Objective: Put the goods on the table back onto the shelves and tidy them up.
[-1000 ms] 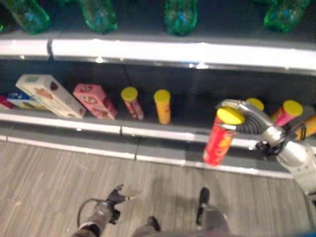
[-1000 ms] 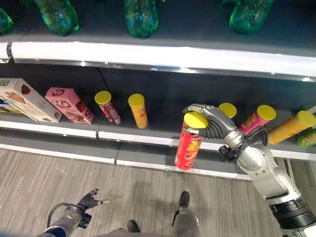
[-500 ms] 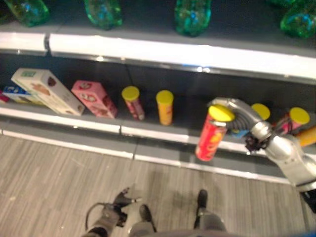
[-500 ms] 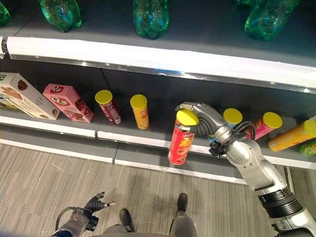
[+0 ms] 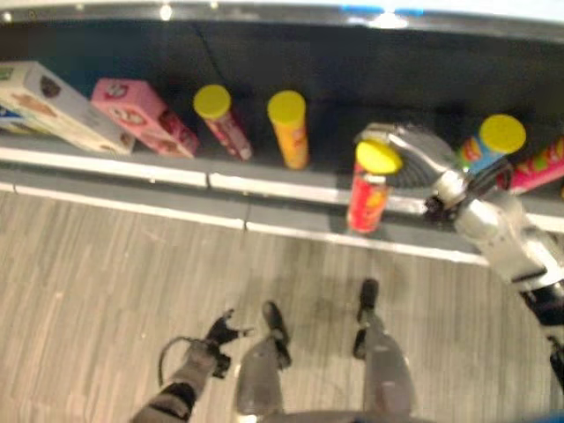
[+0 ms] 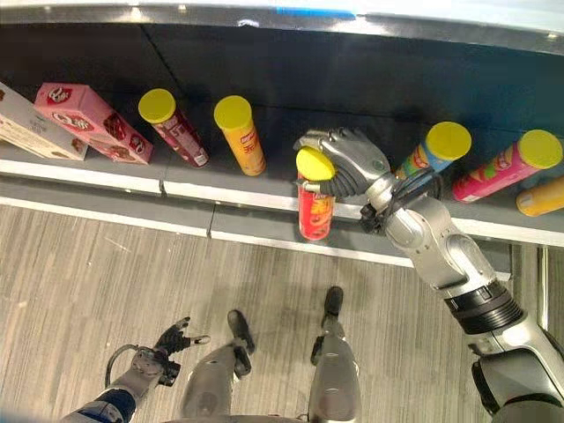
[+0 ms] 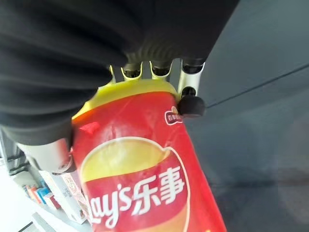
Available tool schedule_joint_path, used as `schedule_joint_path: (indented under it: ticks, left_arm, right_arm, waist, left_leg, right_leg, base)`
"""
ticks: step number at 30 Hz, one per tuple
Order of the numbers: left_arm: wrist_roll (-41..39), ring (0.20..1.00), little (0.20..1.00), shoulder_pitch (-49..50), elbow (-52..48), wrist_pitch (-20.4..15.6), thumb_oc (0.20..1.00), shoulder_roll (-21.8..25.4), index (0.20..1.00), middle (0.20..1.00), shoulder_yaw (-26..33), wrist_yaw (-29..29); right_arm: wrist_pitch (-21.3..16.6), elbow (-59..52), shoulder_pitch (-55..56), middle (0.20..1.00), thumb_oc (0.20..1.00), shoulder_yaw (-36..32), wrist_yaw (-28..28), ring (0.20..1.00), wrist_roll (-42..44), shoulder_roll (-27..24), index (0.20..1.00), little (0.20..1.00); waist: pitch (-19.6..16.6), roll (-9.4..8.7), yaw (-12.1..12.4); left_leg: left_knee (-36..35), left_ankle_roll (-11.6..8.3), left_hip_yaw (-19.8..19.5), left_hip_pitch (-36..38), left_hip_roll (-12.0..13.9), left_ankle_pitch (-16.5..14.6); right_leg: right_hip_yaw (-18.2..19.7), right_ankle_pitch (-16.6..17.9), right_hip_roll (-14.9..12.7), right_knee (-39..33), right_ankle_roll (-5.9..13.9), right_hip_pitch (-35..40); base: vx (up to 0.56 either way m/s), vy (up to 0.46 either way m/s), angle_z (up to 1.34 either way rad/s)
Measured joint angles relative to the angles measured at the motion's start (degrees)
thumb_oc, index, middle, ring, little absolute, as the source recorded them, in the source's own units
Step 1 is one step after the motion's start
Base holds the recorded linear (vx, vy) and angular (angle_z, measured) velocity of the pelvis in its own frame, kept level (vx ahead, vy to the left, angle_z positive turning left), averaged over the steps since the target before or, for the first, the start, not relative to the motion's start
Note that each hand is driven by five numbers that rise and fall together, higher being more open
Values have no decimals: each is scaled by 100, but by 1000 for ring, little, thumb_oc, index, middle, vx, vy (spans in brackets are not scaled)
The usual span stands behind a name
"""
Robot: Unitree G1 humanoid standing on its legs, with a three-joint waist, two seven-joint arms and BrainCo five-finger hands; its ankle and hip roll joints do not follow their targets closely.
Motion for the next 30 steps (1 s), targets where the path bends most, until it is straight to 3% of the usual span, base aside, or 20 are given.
schedule_joint_path:
  ticks: [8,19,30]
  left_arm:
    - [-3,1000,1000,-189,6,-3,1000,55,1000,1000,-4,120]
    - [-29,1000,1000,-226,-42,-45,1000,107,1000,1000,-4,213]
    - [-53,1000,1000,-241,-49,-97,1000,109,1000,1000,-14,308]
  right_arm:
    - [89,431,-777,200,200,97,-542,200,-619,2,200,200]
    - [469,1068,-857,200,200,-24,-1399,200,-1274,-2,200,200]
    - [780,1739,-905,200,200,-189,-2015,200,-1349,23,200,200]
  waist:
    - [227,185,221]
    - [378,350,224]
    - [407,414,294]
  left_leg:
    - [243,57,-154,-339,-17,-49]
    - [368,92,-306,-698,-43,-67]
    - [339,93,-336,-708,-60,-66]
  right_leg:
    - [-50,-162,-128,440,-27,-335]
    - [-158,-207,-191,552,-23,-587]
    - [-186,-215,-212,563,-34,-587]
  base:
    - [-30,-11,9]
    - [8,-2,6]
    - [1,-1,1]
